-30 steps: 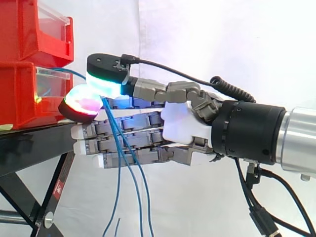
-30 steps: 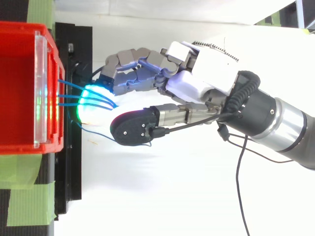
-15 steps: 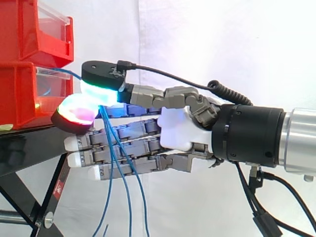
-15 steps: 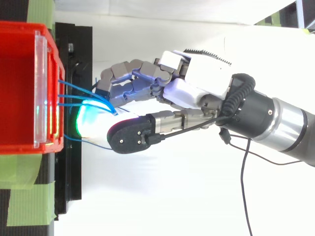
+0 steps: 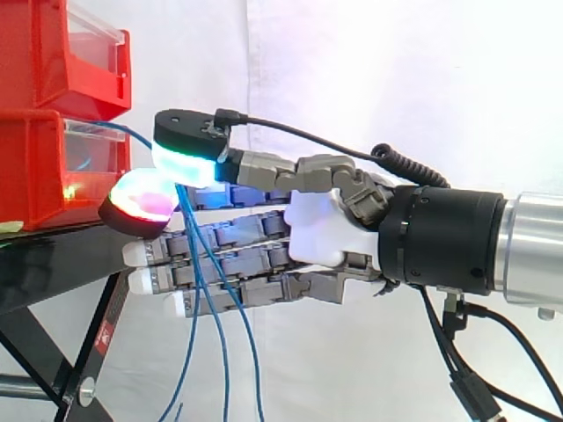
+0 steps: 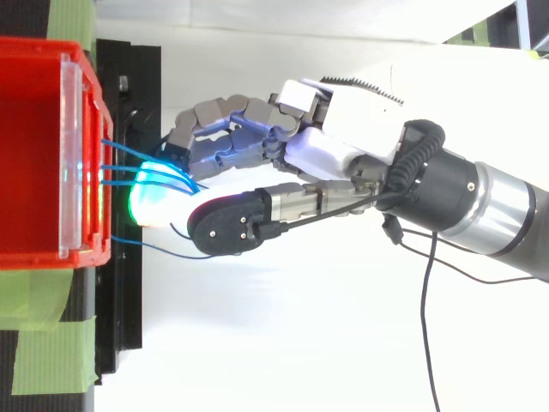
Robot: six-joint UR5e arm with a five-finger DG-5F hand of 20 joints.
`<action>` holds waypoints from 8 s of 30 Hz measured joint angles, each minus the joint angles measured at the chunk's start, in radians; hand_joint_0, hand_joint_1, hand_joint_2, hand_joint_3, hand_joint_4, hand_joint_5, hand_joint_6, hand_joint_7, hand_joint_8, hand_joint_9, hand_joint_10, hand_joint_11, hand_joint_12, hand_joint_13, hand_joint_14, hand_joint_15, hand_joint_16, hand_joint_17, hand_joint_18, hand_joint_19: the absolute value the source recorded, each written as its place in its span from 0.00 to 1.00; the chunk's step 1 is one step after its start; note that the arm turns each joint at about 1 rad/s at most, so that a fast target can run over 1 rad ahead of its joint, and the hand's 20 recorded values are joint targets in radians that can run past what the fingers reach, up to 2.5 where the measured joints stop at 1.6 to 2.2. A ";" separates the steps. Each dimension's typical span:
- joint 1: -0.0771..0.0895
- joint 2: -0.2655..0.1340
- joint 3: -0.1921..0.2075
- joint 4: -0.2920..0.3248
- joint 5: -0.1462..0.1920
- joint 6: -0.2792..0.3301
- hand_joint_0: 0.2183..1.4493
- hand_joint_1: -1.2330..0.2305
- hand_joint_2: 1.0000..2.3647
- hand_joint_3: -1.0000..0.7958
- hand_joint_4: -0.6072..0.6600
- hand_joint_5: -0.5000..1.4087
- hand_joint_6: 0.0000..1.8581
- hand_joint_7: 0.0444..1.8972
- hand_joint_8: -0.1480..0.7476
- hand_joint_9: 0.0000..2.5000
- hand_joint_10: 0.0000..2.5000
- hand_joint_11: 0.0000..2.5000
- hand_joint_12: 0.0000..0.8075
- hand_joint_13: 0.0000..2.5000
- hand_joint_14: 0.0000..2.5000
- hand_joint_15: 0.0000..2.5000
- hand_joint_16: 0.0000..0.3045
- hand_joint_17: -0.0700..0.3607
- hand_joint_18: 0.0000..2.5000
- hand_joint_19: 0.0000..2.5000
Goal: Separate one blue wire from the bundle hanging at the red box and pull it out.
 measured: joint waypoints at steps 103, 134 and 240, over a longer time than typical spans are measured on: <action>-0.050 0.068 0.000 -0.101 -0.075 -0.023 0.31 0.42 0.00 0.54 0.68 0.18 0.49 0.47 0.67 0.34 0.00 0.19 0.66 0.62 0.01 0.42 0.22 0.51 0.33 0.10; -0.062 0.112 0.000 -0.188 -0.078 -0.033 0.31 0.40 0.01 0.52 0.68 0.17 0.49 0.47 0.65 0.37 0.00 0.23 0.54 0.65 0.00 0.55 0.21 0.50 0.37 0.17; -0.101 0.200 0.000 -0.284 -0.071 -0.212 0.32 0.38 0.01 0.39 0.63 0.18 0.46 0.49 0.60 0.50 0.00 0.51 0.45 0.61 0.00 0.59 0.17 0.43 0.32 0.24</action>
